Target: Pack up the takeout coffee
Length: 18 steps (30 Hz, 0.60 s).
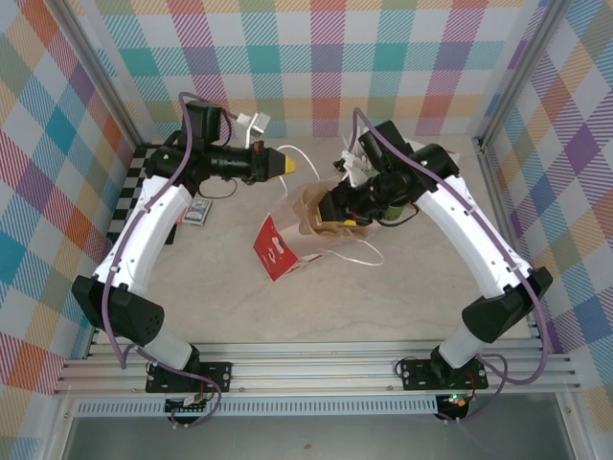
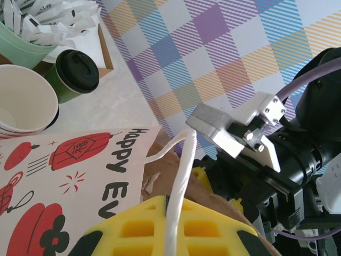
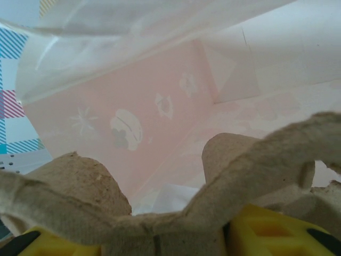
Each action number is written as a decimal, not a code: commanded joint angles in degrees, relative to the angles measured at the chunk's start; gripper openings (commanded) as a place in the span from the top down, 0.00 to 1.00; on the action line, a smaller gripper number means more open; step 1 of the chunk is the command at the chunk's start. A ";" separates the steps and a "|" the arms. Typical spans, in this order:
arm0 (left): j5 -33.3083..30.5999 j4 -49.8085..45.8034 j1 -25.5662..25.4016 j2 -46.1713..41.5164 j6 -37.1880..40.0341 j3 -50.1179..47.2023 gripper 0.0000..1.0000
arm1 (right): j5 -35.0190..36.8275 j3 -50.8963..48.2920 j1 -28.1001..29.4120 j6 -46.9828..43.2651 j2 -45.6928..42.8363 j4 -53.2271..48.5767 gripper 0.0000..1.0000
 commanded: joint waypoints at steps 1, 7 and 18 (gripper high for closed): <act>2.13 1.27 -0.55 0.48 0.25 -2.03 1.00 | 1.51 -3.00 0.35 2.28 -1.70 0.21 0.54; 1.28 0.70 -0.55 4.47 1.87 -1.49 1.00 | 8.60 -0.31 1.52 1.23 2.96 -0.99 0.55; 2.32 -0.16 0.43 6.24 4.49 0.67 1.00 | 25.11 10.52 7.38 -0.54 12.37 -8.33 0.55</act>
